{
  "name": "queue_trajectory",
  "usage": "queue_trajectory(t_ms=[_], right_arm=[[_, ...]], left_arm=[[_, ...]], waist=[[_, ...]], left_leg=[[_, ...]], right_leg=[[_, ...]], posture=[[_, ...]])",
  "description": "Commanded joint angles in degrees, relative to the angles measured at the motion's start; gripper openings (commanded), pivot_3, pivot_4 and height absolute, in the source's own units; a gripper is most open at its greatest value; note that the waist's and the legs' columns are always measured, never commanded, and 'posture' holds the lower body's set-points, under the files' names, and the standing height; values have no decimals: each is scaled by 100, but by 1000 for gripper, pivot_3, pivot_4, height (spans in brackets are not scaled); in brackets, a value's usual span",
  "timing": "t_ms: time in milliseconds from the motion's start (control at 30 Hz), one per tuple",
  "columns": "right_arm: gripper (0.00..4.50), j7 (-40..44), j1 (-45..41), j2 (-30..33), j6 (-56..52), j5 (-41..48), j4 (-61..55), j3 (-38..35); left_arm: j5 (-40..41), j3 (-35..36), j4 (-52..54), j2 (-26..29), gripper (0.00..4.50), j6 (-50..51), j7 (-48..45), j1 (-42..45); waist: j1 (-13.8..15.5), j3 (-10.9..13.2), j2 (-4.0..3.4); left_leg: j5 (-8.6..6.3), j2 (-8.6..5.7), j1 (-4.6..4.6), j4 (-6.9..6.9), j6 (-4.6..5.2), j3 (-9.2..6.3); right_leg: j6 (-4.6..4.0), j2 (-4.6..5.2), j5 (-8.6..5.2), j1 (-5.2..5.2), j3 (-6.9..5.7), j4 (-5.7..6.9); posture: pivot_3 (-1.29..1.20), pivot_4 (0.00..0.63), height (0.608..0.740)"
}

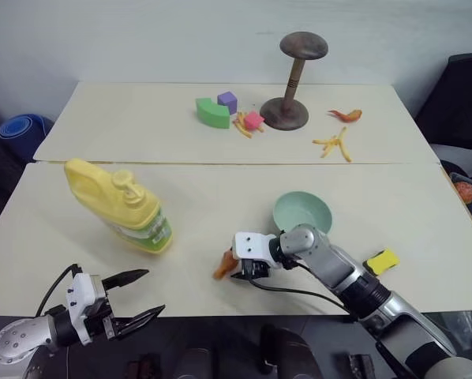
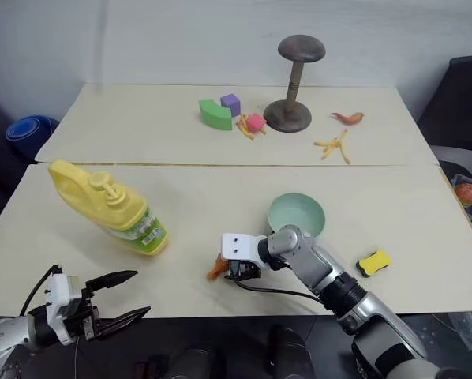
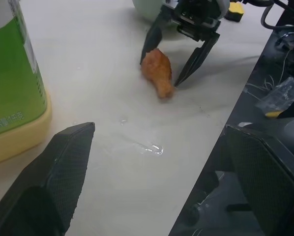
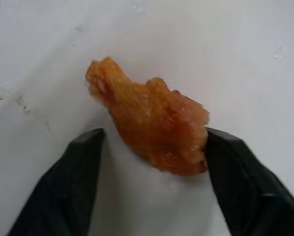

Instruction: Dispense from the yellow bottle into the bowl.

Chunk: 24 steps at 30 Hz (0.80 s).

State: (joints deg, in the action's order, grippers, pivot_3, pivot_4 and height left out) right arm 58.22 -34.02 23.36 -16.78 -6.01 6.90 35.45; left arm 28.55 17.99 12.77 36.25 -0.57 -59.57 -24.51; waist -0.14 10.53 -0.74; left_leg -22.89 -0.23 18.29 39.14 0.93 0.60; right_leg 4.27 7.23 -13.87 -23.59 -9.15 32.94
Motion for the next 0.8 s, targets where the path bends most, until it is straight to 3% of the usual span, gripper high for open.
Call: queue_trajectory(t_ms=[33, 167, 300, 433, 533, 800], right_arm=[[1811, 56, 158, 7, -58, 91, -326, -170], [359, 55, 525, 141, -121, 305, -802, -469], [359, 163, 1029, 297, 32, 1035, -1508, -1230], [359, 260, 1545, 919, -80, 1243, -2063, -1745], [939, 135, 1675, 887, -346, 1536, -2388, -1929], [3737, -10, 1053, 173, -43, 885, -1682, -815]], left_arm=[[-72, -39, 118, -78, 4500, -135, 32, -58], [-137, -133, 123, -159, 4500, -187, 68, -41], [-181, -243, 58, -200, 4500, -209, 34, 74], [-192, -346, -69, -197, 4500, -214, -18, 223], [-217, -374, -260, -148, 4500, -263, -120, 336], [-207, -107, -799, -64, 4500, -442, -197, 368]], waist=[[0, 0, 1], [4, -1, 1], [28, 2, -3], [53, 0, 1], [25, 2, -2], [-1, 1, -2]], left_leg=[[1, 1, -1, 0, -1, 0], [1, 1, -1, 0, -1, 0], [-1, 0, 3, 0, 1, -1], [-5, -2, 2, 0, 7, -1], [-7, -2, 2, 0, 11, 0], [-1, 5, -5, 0, -1, 2]], right_leg=[[-1, 0, -1, -1, 0, 0], [-2, 1, -1, -1, 1, 0], [-1, 2, -1, 0, 0, -1], [-1, 7, 0, 3, 0, -8], [0, 8, 0, 3, 0, -16], [-9, 1, -4, -5, 2, 5]], posture=[[0, 150, 740], [0, 150, 740], [0, 150, 740], [0, 150, 740], [0, 150, 740], [0, 150, 740]])
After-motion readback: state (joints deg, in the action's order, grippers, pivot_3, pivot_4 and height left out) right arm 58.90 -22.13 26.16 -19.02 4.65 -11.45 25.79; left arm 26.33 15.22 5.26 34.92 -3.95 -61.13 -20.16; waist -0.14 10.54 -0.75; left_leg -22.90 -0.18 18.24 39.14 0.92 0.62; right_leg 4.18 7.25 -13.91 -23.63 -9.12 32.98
